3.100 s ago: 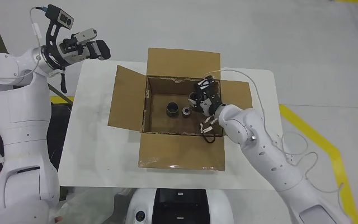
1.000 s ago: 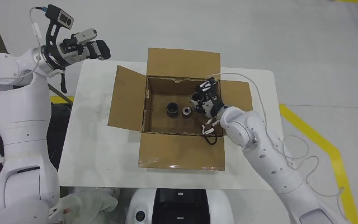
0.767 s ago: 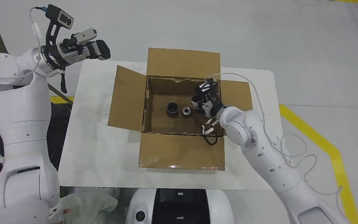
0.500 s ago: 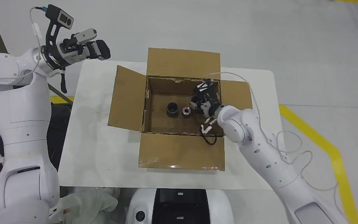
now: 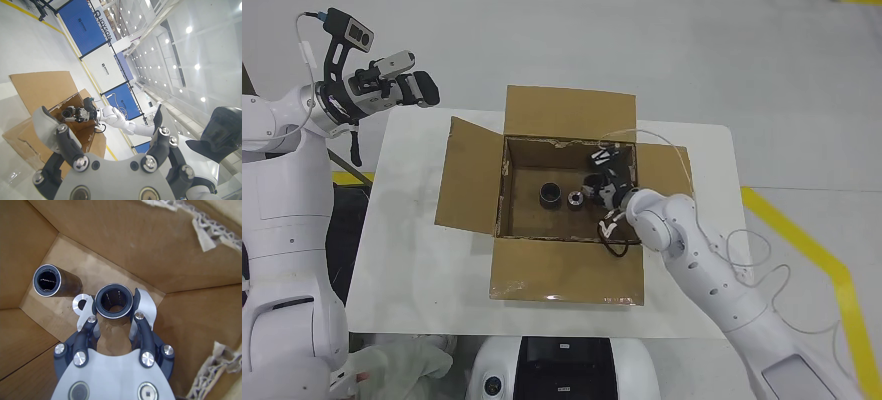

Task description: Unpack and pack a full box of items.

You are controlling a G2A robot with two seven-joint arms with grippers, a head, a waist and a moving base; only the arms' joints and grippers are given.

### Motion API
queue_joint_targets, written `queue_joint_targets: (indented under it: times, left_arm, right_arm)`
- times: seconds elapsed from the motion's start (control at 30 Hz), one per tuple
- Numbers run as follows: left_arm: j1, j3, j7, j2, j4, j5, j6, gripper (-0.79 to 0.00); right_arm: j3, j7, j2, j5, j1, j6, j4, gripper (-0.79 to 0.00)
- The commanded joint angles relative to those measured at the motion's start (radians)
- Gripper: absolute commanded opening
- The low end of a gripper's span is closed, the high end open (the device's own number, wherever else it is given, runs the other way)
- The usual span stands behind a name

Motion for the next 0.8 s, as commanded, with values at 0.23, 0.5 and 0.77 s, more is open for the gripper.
queue_joint_targets:
  times: [0.23,0.5,0.77]
  left_arm:
    - [0.000,0.000,0.000,0.000,0.000,0.000,0.000,0.000]
    - [0.000,0.000,0.000,0.000,0.000,0.000,0.000,0.000]
    - [0.000,0.000,0.000,0.000,0.000,0.000,0.000,0.000]
  right_arm:
    - [0.009,0.000,-0.003,-0.013,-0.025,-0.003,-0.032,-0.175]
    - [0.070,-0.014,0.014,-0.019,-0.101,-0.039,-0.179,-0.068]
    - [0.148,0.007,0.032,0.042,-0.182,-0.114,-0.325,-0.049]
